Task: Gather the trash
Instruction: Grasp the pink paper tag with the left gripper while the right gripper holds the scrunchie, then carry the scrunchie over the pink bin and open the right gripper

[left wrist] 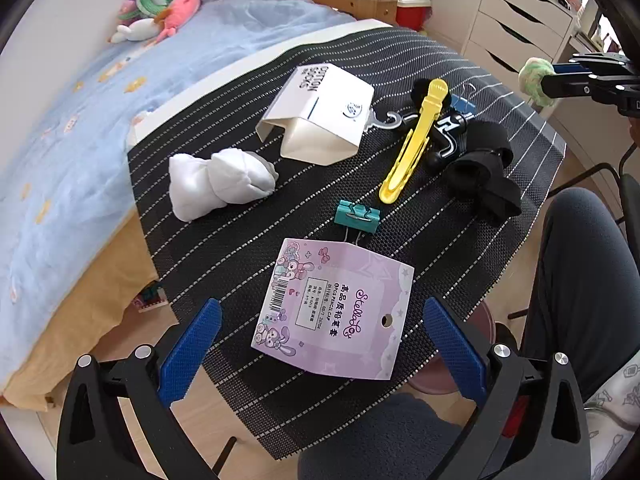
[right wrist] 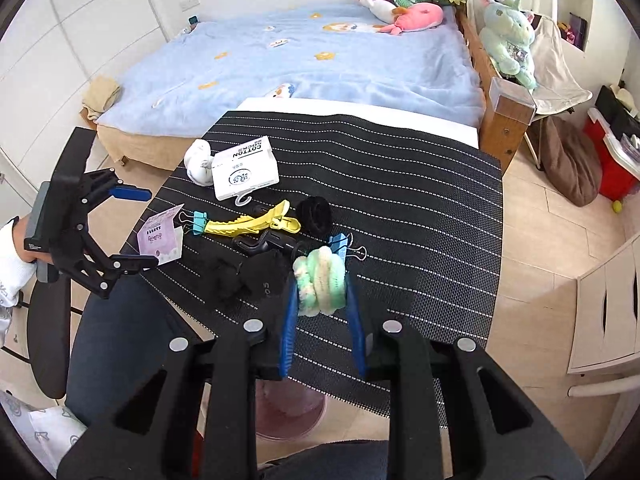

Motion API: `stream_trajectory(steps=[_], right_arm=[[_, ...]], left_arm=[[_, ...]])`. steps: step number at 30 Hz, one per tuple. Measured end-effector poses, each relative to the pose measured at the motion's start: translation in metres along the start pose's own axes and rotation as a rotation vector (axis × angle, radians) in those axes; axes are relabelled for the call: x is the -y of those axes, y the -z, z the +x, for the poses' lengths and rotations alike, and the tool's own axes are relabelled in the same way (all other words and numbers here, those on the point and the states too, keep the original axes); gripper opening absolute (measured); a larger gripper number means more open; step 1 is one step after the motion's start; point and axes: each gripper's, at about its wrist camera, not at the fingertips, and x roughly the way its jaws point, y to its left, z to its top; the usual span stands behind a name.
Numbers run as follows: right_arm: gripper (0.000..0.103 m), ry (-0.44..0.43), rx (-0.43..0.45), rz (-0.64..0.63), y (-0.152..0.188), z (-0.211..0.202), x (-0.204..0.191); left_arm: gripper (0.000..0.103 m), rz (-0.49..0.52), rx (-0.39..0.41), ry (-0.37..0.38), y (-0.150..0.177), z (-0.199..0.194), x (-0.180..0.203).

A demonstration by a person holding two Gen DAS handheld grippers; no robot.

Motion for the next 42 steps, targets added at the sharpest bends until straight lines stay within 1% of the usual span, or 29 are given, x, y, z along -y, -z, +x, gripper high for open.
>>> stream_trajectory(steps=[4, 8, 9, 10, 16, 18, 19, 23, 27, 31, 36, 42], right_arm=[[0.023, -0.003, -0.005, 0.004, 0.001, 0.002, 0.001], [0.023, -0.006, -0.005, 0.004, 0.001, 0.003, 0.001], [0.023, -0.006, -0.005, 0.004, 0.001, 0.003, 0.001], [0.023, -0.007, -0.005, 0.004, 0.001, 0.004, 0.001], [0.023, -0.012, -0.008, 0.004, 0.001, 0.008, -0.002], [0.023, -0.013, -0.007, 0.004, 0.001, 0.009, -0.003], [0.023, -0.014, -0.006, 0.005, 0.001, 0.009, -0.003], [0.023, -0.016, -0.001, 0.003, 0.002, 0.007, -0.005], [0.023, -0.015, 0.008, 0.003, 0.004, 0.003, -0.007], [0.023, -0.017, 0.025, -0.001, 0.010, -0.004, -0.014], [0.023, -0.017, 0.037, -0.020, 0.018, -0.013, -0.026], [0.023, -0.018, 0.071, -0.041, 0.029, -0.029, -0.042]], left_arm=[[0.097, 0.020, -0.019, -0.015, 0.001, 0.007, 0.002], [0.096, 0.001, -0.019, -0.013, 0.002, 0.011, 0.001], [0.091, -0.006, -0.018, -0.007, 0.002, 0.011, 0.001], [0.088, -0.018, -0.015, 0.011, 0.003, 0.011, 0.000], [0.066, -0.032, -0.005, 0.021, 0.004, 0.006, -0.001], [0.048, -0.034, 0.002, 0.025, 0.004, 0.003, 0.000], [0.047, -0.039, 0.005, 0.023, 0.003, 0.002, -0.001], [0.037, -0.048, 0.011, 0.030, 0.004, -0.001, 0.001], [0.036, -0.099, 0.055, 0.031, 0.009, -0.011, 0.002], [0.036, -0.147, 0.128, 0.036, 0.011, -0.032, 0.006], [0.036, -0.183, 0.210, 0.047, 0.013, -0.059, 0.019], [0.036, -0.206, 0.274, 0.058, 0.017, -0.080, 0.038]])
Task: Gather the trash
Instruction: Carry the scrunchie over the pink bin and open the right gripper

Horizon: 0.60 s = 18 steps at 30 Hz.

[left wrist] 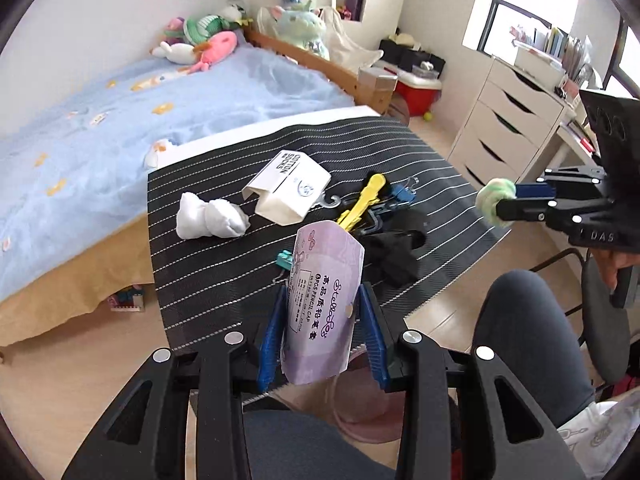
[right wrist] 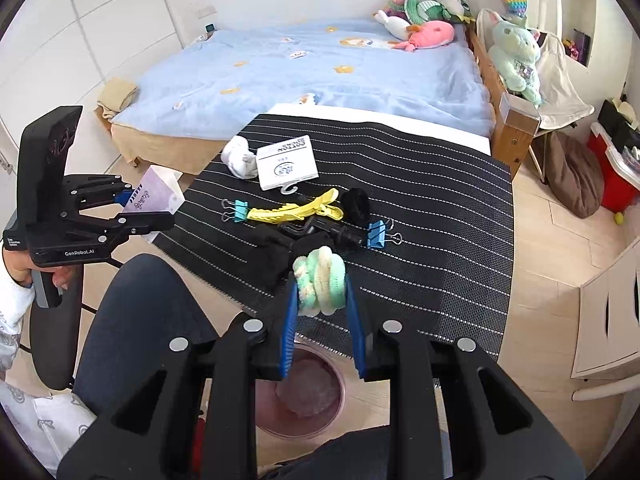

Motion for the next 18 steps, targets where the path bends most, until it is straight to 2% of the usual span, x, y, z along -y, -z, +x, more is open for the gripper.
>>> stream_trajectory(steps=[10, 18], right_arm=[[0.023, -0.013, 0.024, -0.033, 0.024, -0.026, -0.027], [0.023, -0.045, -0.022, -0.045, 0.053, -0.022, -0.046]], left_arm=[[0.036, 0.011, 0.056, 0.020, 0.014, -0.025, 0.034], [0.036, 0.018, 0.065, 0.036, 0.031, -0.035, 0.051]])
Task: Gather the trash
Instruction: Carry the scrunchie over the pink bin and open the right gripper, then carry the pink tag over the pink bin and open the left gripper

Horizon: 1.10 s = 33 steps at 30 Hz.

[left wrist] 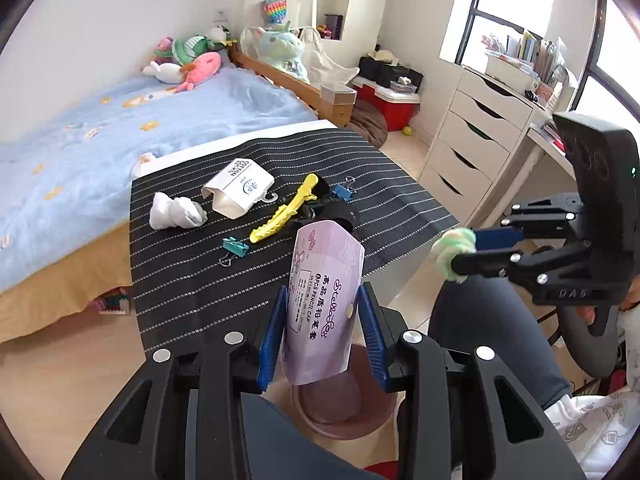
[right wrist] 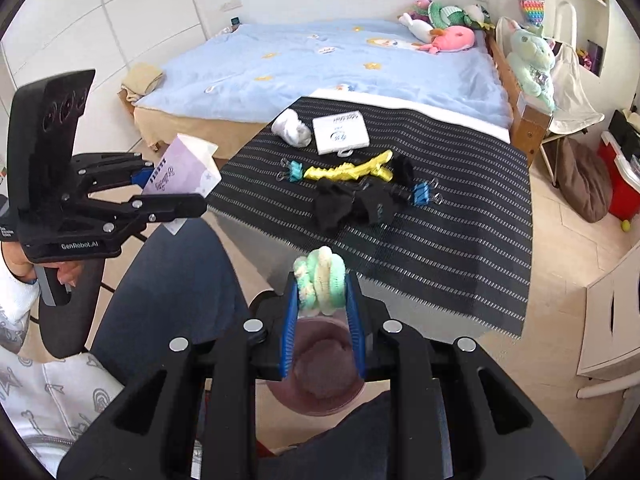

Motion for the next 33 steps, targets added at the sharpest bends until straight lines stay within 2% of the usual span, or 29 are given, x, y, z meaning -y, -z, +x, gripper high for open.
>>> stream_trajectory(steps=[7, 8, 10, 13, 15, 22, 33], right_arm=[[0.026, -0.033, -0.027, -0.006, 0.016, 0.006, -0.010], [0.031, -0.039, -0.028, -0.006, 0.017, 0.006, -0.010], [0.066, -0.042, -0.016, -0.001, 0.019, 0.005, -0.010], [0.083, -0.039, -0.006, 0.015, 0.018, 0.004, -0.008], [0.088, -0.032, -0.001, 0.023, 0.018, 0.003, -0.007], [0.093, 0.001, 0.007, 0.054, 0.017, -0.002, 0.000], [0.096, 0.089, 0.035, 0.100, 0.021, -0.019, 0.013]], left_arm=[[0.036, -0.002, 0.000, 0.010, 0.007, -0.005, 0.005], [0.036, -0.002, 0.001, 0.010, 0.008, -0.006, 0.006], [0.036, -0.001, 0.003, 0.010, 0.008, -0.007, 0.007], [0.036, -0.001, 0.002, 0.011, 0.008, -0.007, 0.007], [0.037, 0.002, -0.001, 0.014, 0.008, -0.007, 0.008], [0.037, 0.019, -0.014, 0.031, 0.008, -0.005, 0.015], [0.037, 0.069, -0.023, 0.053, 0.008, -0.001, 0.033]])
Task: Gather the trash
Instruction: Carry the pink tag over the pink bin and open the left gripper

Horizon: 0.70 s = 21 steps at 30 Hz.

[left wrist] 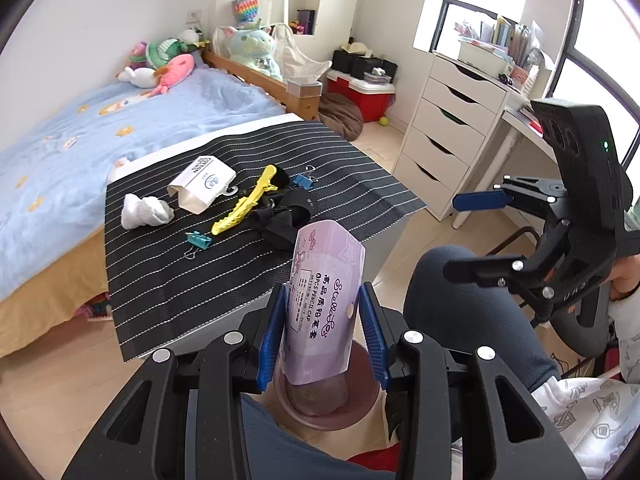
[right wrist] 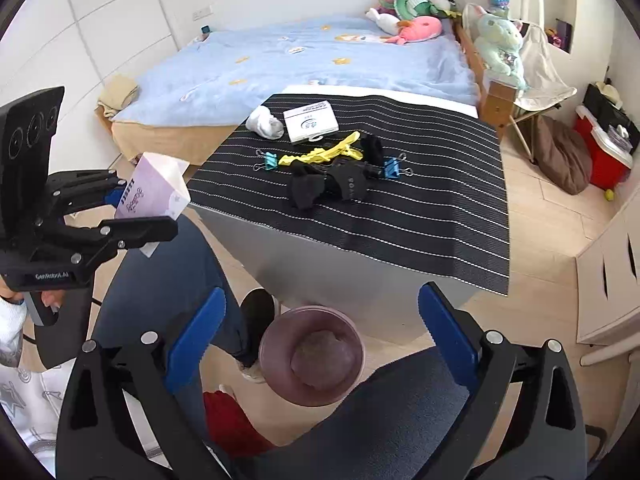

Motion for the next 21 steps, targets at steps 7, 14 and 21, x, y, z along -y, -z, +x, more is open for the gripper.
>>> stream_trajectory(steps=[7, 14, 21], right_arm=[[0.096, 0.039, 0.033, 0.052, 0.003, -0.012, 0.018], [0.096, 0.042, 0.050, 0.084, 0.007, -0.018, 0.028], [0.096, 0.041, 0.050, 0.090, 0.009, -0.019, 0.030]], left_arm=[[0.037, 0.033, -0.015, 0.011, 0.001, 0.005, 0.013], [0.054, 0.064, -0.012, 0.037, -0.002, 0.005, 0.025], [0.091, 0.039, 0.006, 0.023, -0.003, 0.006, 0.025]])
